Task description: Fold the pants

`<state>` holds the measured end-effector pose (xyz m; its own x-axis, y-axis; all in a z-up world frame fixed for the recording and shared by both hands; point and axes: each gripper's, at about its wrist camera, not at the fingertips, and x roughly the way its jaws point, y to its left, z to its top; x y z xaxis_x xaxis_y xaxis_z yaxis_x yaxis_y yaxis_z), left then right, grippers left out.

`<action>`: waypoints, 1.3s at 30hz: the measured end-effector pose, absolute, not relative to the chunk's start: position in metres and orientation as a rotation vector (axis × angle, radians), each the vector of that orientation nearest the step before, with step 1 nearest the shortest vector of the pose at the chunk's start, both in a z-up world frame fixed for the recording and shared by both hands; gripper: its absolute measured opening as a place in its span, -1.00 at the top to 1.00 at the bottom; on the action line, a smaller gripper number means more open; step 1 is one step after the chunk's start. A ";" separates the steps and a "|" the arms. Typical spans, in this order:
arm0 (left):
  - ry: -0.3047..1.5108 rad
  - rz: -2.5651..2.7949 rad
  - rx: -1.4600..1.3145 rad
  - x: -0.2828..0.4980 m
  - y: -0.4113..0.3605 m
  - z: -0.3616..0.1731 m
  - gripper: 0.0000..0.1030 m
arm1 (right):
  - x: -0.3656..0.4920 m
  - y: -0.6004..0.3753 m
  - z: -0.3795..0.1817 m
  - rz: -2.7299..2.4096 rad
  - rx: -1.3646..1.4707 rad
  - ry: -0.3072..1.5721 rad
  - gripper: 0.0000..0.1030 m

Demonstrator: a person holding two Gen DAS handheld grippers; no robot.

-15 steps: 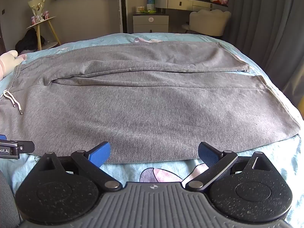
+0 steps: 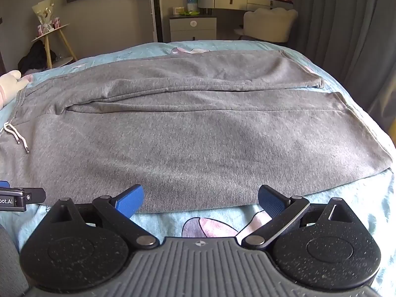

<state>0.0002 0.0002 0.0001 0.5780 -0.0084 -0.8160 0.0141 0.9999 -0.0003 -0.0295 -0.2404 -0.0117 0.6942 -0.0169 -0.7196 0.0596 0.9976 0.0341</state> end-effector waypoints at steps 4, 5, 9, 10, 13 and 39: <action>0.955 -0.013 0.006 0.000 0.000 0.000 -1.00 | -0.027 -0.242 -0.013 -0.038 0.071 0.816 -0.92; 0.955 -0.013 0.005 0.000 0.000 0.000 -1.00 | -0.027 -0.243 -0.013 -0.038 0.074 0.817 -0.92; 0.956 -0.013 0.006 0.000 0.000 0.000 -1.00 | -0.027 -0.244 -0.013 -0.036 0.083 0.819 -0.92; 0.956 -0.014 0.005 0.000 0.000 0.000 -1.00 | -0.027 -0.244 -0.013 -0.036 0.085 0.820 -0.92; 0.957 -0.016 0.005 0.001 -0.002 -0.004 -1.00 | -0.027 -0.244 -0.014 -0.034 0.088 0.822 -0.92; 0.866 0.006 -0.081 -0.006 0.010 0.009 -1.00 | 0.031 -0.280 -0.038 -0.153 0.261 0.964 -0.92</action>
<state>-0.0058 0.0099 0.0086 0.6479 -0.0280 -0.7612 -0.0383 0.9969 -0.0692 0.0310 -0.2798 -0.0375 0.5624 -0.0129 -0.8268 0.2441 0.9579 0.1511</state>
